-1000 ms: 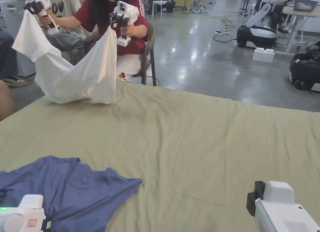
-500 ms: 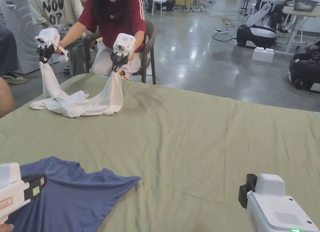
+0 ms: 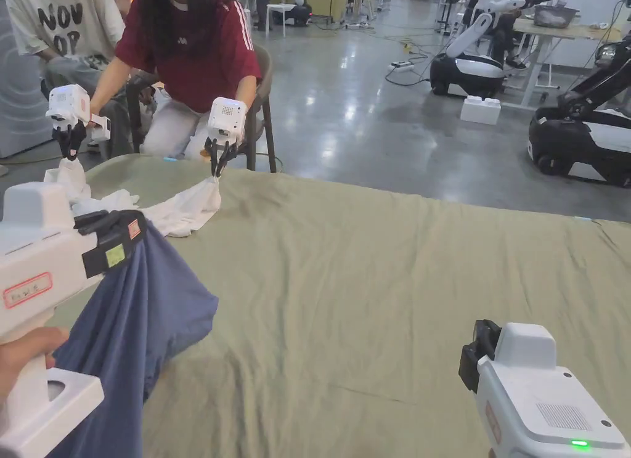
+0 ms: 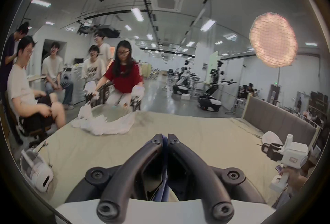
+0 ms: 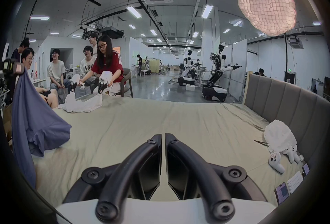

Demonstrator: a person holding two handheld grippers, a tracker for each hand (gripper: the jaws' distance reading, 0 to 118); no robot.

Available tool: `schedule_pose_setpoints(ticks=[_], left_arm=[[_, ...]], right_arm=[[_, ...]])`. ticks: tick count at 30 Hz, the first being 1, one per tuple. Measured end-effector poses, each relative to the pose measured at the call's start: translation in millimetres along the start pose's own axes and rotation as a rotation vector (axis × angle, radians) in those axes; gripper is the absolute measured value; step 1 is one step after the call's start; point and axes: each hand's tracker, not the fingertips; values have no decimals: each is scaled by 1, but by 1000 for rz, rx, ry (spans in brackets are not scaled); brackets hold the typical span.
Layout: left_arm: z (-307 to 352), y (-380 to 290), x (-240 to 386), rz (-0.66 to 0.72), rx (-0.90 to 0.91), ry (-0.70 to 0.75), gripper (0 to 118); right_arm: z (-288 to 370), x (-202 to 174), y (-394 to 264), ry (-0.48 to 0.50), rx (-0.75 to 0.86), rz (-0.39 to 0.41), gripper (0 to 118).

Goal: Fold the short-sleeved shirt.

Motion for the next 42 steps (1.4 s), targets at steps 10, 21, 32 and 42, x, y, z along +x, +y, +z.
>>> schedule_pose_setpoints(ticks=[10,21,32,42], left_arm=[[-62,28,156,-120,15,-297,0],[-133,-66,311,-101,-195,-582,0],[-132,-175,327,-86,-393,-602,48],[-93,-133,226,-2,-152,-285,76]], right_arm=[[33,48,14,-88,69,-36,2],[67,117,3,-234,74,-43,2],[69,136,-21,-269,-1,-91,2],[59,101,0,-183,45,-72,2]])
